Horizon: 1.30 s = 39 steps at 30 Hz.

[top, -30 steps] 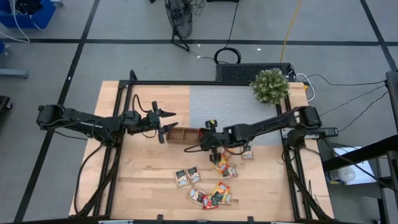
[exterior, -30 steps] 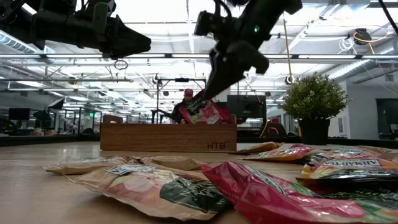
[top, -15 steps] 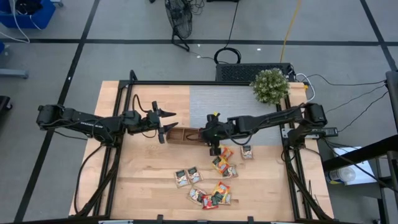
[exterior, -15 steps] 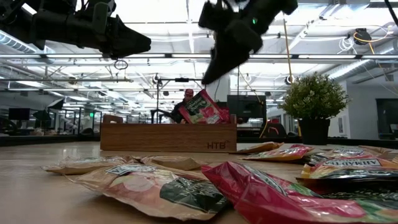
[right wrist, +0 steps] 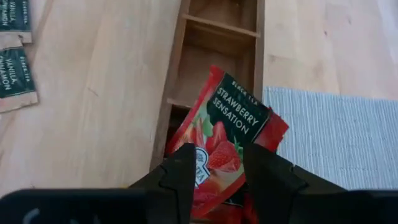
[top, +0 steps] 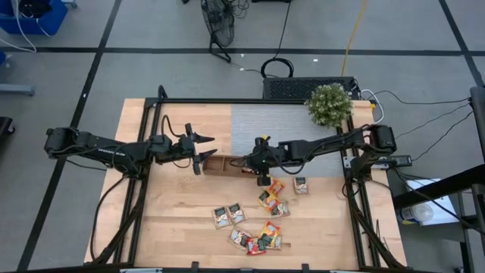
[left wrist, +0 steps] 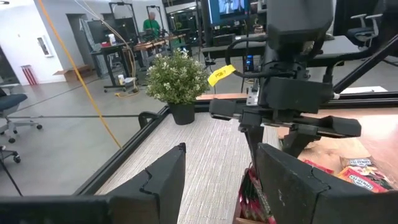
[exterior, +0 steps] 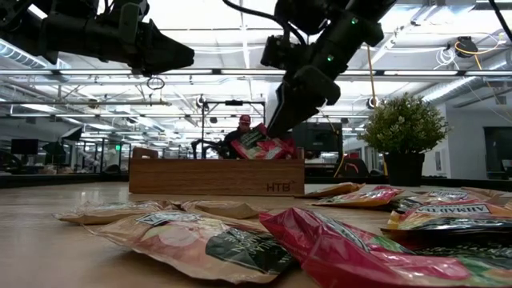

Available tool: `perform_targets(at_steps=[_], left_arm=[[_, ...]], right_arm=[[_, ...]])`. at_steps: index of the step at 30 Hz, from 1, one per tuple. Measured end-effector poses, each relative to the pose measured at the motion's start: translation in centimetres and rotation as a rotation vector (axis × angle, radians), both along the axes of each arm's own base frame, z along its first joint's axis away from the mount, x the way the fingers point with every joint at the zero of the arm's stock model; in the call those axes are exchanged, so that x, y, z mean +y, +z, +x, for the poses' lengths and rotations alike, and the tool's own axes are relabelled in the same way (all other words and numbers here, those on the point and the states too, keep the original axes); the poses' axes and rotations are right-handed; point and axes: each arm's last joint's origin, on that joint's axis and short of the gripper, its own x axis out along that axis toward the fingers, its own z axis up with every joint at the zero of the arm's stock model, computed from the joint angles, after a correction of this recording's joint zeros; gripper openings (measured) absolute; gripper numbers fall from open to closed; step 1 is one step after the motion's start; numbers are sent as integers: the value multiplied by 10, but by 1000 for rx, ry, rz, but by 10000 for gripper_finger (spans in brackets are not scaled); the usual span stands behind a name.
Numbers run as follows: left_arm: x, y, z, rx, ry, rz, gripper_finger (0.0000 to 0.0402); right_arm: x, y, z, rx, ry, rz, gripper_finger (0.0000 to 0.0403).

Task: Pick & Place Tea
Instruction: Put the red tea bag into the right section of the wooden organizer

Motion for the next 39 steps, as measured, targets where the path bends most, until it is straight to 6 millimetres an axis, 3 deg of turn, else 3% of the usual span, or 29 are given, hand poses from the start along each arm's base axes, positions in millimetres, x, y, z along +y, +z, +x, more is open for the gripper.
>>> perform_targets(at_steps=[8,21,35,39], left_arm=[[0,0,0,0,0,0,200],[0,0,0,0,0,0,200],[0,0,0,0,0,0,200],[0,0,0,0,0,0,200]], right_arm=[[1,4,-2,-10,0,2,120],[-4,31,-12,-84,-79,-22,119],[-23,3,-12,-87,-120,58,118],[-25,-1,-14,-94,-94,152,118]])
